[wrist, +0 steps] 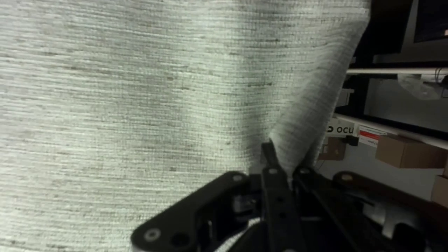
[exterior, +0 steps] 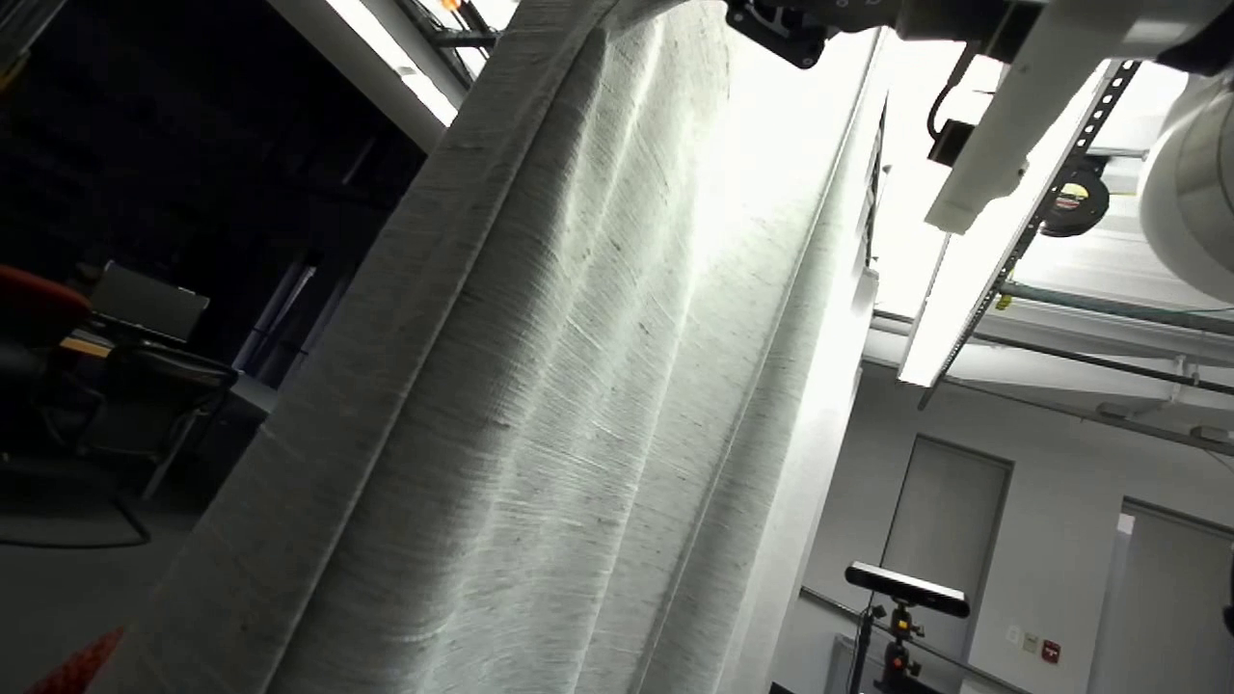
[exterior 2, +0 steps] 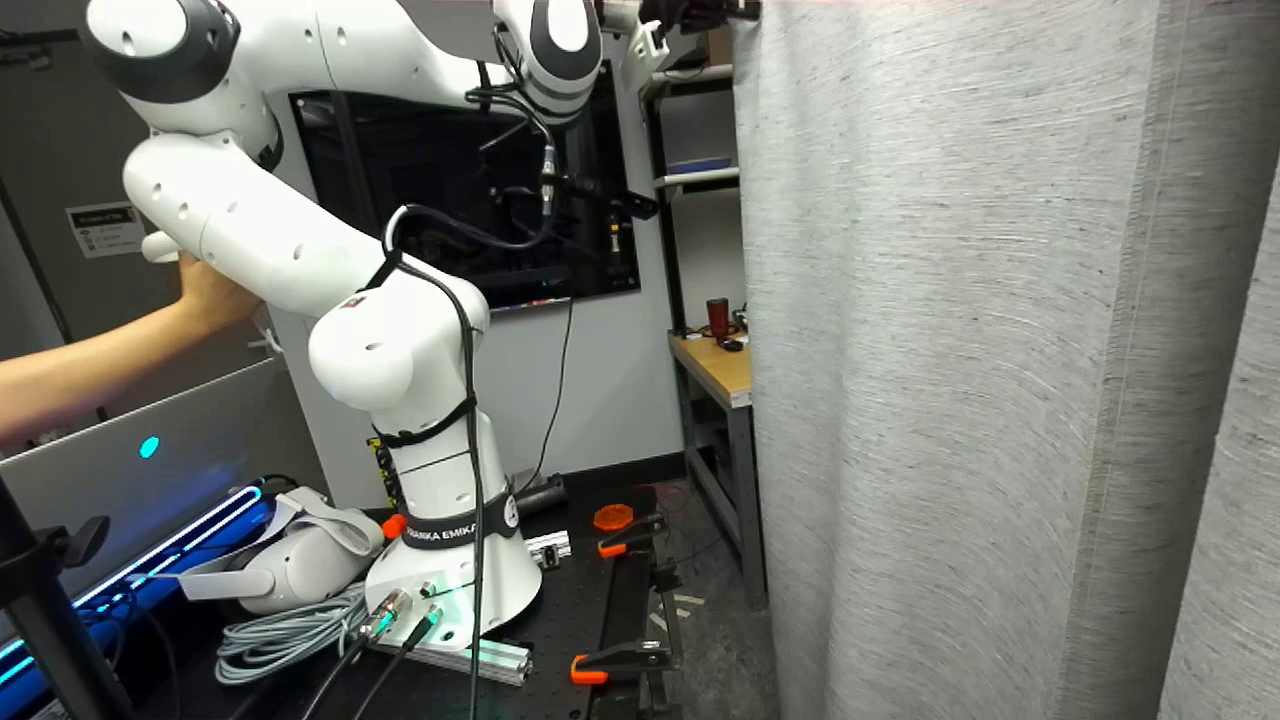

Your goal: Draw the curtain closed

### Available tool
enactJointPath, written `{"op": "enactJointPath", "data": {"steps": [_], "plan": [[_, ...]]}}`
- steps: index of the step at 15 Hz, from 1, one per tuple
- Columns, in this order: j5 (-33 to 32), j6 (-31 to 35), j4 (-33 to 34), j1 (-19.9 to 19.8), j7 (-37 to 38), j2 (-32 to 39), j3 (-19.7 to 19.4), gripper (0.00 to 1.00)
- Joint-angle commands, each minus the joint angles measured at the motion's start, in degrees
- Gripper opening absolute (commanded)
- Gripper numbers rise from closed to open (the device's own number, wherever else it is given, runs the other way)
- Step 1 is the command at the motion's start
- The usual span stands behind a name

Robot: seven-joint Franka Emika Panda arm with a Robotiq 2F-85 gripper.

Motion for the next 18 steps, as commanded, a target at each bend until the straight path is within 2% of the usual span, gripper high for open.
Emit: {"op": "enactJointPath", "data": {"steps": [1,18], "plan": [[-1.5,-3.6,-6.3,1.4,2.9,-2.9,5.0,0.00],[-2.9,-4.0,-7.7,-2.9,2.9,-8.5,9.9,0.00]]}}
